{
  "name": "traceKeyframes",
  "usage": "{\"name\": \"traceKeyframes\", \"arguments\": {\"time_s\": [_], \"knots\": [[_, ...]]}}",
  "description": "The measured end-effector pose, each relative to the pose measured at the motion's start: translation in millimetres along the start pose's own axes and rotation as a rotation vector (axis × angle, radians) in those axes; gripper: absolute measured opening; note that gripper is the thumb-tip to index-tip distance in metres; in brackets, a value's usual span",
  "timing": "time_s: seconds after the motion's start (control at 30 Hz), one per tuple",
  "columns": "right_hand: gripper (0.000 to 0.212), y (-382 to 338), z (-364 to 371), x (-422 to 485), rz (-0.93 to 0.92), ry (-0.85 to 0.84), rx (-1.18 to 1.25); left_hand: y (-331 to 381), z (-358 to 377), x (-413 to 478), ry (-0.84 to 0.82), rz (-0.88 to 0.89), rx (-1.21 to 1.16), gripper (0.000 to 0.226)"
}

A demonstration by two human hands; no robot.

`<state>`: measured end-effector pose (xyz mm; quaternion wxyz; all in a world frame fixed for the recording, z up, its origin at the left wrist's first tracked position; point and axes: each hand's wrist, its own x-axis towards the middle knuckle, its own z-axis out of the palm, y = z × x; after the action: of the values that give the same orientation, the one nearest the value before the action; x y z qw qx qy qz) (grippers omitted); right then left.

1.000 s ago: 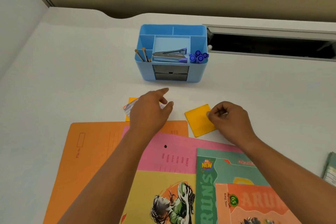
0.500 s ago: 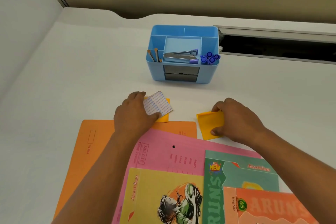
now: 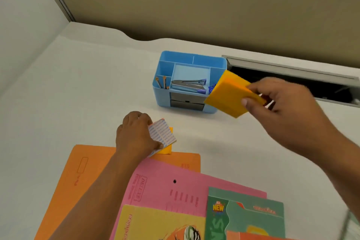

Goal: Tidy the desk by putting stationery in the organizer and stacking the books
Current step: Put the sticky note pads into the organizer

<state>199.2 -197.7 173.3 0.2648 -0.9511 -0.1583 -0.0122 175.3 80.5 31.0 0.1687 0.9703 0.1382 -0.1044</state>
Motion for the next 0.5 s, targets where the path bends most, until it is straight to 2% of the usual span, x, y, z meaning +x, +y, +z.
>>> {"name": "traceKeyframes", "arguments": {"time_s": [0.1,0.17,0.27,0.5], "knots": [[0.01,-0.3,-20.6,41.9,-0.028,0.187,0.01,3.5,-1.9,-3.4,0.058,0.028,-0.059,0.057],[0.014,6.2,-18.7,75.2,-0.018,0.236,-0.038,7.2,-6.4,-7.5,0.091,0.028,-0.134,0.04],[0.021,17.0,-1.0,116.6,-0.03,0.207,-0.132,9.8,-14.8,-13.0,0.142,0.023,-0.205,0.021],[0.026,35.2,40.4,151.4,-0.025,0.132,-0.302,8.6,-40.0,-30.1,0.192,0.016,-0.354,0.026]]}}
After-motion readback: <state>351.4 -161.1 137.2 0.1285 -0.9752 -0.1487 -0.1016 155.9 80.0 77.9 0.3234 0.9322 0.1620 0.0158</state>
